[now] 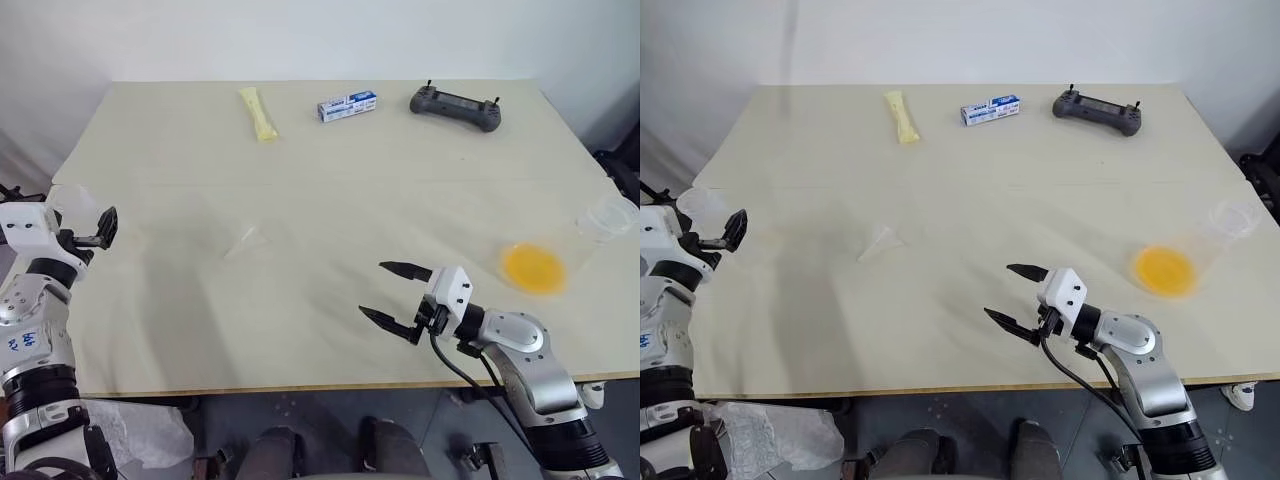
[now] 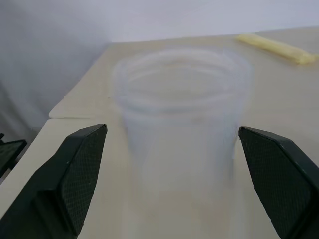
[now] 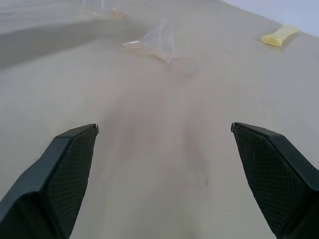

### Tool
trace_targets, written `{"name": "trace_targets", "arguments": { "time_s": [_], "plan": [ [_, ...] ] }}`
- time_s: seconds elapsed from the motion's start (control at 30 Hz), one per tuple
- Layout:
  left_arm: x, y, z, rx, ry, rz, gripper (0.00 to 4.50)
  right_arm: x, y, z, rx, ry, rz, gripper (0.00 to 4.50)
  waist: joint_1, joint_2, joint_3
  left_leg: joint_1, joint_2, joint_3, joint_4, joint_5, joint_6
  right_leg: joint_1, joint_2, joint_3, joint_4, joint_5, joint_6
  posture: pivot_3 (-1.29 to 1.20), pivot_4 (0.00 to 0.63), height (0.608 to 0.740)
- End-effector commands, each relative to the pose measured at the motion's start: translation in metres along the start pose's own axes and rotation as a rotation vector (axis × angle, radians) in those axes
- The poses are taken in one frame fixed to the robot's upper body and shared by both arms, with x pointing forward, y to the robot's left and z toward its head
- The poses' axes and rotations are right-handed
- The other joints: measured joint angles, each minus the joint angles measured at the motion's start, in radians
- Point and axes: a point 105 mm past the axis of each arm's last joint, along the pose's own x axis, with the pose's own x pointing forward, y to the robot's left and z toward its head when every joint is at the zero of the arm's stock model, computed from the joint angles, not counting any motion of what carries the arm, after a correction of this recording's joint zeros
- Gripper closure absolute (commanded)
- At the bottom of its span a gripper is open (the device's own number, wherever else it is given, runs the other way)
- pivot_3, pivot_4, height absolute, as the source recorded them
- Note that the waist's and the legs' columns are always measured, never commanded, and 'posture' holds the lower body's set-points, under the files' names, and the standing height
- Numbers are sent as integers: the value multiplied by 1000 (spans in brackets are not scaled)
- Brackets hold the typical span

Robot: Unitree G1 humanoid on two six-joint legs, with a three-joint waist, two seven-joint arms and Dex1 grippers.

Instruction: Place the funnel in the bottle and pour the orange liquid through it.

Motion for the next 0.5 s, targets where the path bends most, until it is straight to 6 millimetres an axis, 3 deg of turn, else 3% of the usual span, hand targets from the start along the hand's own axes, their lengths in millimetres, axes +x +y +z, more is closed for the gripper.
{"name": "trace_targets", "arguments": {
  "time_s": [0.03, 0.13, 0.17, 0.37, 0.5],
  "plan": [
    [3, 6, 16, 37, -49, 3, 922, -1, -10, 20, -20, -80, -31, 0, -1, 0, 0, 0, 0, 0, 0, 0, 0, 0, 0, 0, 0, 0, 0, 0, 150, 740],
    [4, 2, 17, 30, -57, -22, 1892, -2, -14, 25, -9, -107, -38, 0, -2, 0, 0, 0, 0, 0, 0, 0, 0, 0, 0, 0, 0, 0, 0, 0, 150, 740],
    [4, 1, 17, 29, -55, -27, 1996, -2, -15, 27, -5, -116, -38, 0, -2, 0, 0, 0, 0, 0, 0, 0, 0, 0, 0, 0, 0, 0, 0, 0, 150, 740],
    [5, -8, 31, 45, -89, -112, 2000, -2, -16, 40, 23, -163, -11, 0, 0, -1, 0, 0, 0, 0, 0, 0, 0, 0, 0, 0, 0, 0, 0, 0, 150, 740],
    [5, -38, 59, 111, -173, -322, 2000, -5, -13, 48, 49, -192, 17, 0, 1, -2, 1, 0, 0, -1, 0, 0, 0, 0, 0, 0, 0, 0, 0, 0, 150, 740]
  ]
}}
